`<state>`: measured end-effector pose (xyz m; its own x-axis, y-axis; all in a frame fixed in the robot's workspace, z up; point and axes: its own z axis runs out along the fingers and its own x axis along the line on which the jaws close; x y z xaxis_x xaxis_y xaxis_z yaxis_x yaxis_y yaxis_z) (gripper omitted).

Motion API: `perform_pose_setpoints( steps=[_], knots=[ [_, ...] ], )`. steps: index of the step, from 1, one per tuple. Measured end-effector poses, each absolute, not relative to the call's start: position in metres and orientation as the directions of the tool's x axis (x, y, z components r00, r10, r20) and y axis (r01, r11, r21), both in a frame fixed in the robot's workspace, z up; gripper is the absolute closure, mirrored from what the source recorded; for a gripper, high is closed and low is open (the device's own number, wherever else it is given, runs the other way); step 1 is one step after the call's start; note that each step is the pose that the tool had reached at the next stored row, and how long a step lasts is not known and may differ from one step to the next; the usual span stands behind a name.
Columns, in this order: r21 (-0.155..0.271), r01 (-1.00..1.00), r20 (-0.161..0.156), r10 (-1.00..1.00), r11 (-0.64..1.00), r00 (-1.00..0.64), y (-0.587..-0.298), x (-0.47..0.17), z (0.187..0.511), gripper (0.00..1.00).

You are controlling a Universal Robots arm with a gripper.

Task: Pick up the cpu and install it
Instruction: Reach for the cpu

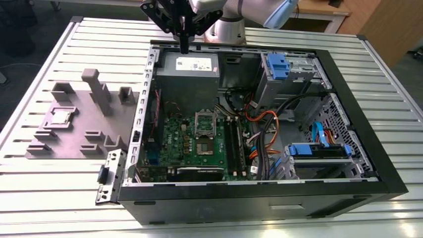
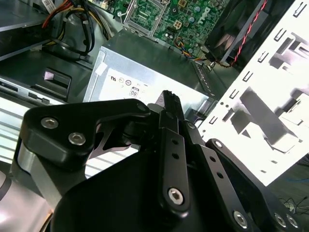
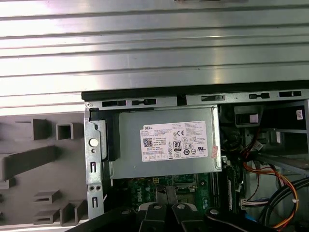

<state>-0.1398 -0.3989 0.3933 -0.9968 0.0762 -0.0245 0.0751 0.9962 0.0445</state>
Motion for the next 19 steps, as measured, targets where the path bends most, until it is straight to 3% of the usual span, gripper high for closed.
perform_pose_setpoints(
  steps=[19],
  knots=[
    [0.044, 0.075, -0.024, 0.076, 0.996, -0.997, -0.399, -0.153, 0.393, 0.89]
  ],
)
